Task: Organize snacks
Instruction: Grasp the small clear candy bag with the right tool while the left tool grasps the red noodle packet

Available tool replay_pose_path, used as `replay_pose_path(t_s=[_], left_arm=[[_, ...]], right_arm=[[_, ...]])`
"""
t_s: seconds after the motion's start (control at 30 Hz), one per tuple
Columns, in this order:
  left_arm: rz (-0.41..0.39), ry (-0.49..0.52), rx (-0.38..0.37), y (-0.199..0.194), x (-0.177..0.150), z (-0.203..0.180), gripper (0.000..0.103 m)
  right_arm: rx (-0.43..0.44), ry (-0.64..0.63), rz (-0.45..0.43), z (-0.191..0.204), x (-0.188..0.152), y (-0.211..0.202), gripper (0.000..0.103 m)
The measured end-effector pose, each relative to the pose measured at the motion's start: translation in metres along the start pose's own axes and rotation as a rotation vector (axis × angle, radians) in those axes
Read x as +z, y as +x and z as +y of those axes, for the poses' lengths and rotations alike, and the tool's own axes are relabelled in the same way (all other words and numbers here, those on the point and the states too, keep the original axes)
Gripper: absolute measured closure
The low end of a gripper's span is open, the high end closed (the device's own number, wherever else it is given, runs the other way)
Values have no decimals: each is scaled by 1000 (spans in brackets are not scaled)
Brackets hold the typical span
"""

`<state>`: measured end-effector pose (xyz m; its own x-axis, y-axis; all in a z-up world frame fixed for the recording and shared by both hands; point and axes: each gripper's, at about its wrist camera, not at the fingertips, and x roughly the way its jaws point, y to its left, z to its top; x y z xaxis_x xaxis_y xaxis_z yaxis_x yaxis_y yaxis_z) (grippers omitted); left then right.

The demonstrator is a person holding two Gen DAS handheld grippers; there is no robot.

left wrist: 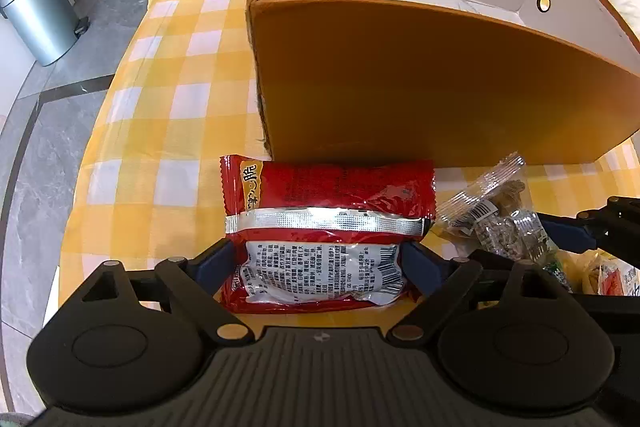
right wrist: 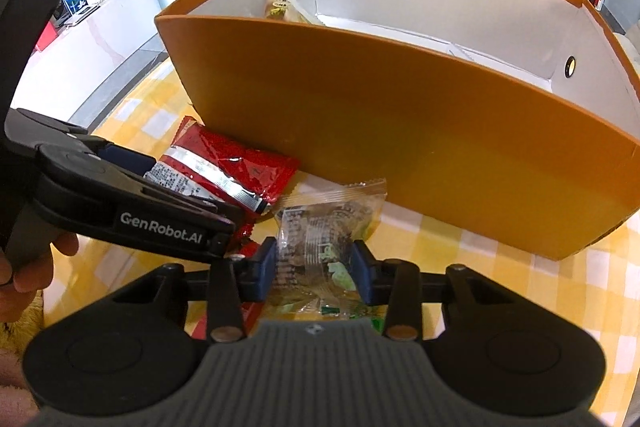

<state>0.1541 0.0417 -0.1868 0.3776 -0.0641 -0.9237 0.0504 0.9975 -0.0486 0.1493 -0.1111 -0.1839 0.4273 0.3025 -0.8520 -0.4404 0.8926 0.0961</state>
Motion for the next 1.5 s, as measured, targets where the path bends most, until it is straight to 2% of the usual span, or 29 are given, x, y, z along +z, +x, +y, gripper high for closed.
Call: replay_pose_path(t_s=[0.13,0.33,0.77,1.27,1.5], left_arm=[[1,6,-3,-3,0,-4,13],[2,0,4,-11,2,-9,22],[-77,-70,8,-62,-16,-2,23],[-195,-76,-31,-134,-43,-8,23],[-265,-60,-53,-162,-39,-18,23]], right_arm=[[-7,-7,17,2,3,2,66],[-25,-3,39,6,9,5,68],[-59,3,7,13,10,-21,70],[-115,38,-68,27,-4,-103,70],[-120,80,-126,21,-11,-144,70]])
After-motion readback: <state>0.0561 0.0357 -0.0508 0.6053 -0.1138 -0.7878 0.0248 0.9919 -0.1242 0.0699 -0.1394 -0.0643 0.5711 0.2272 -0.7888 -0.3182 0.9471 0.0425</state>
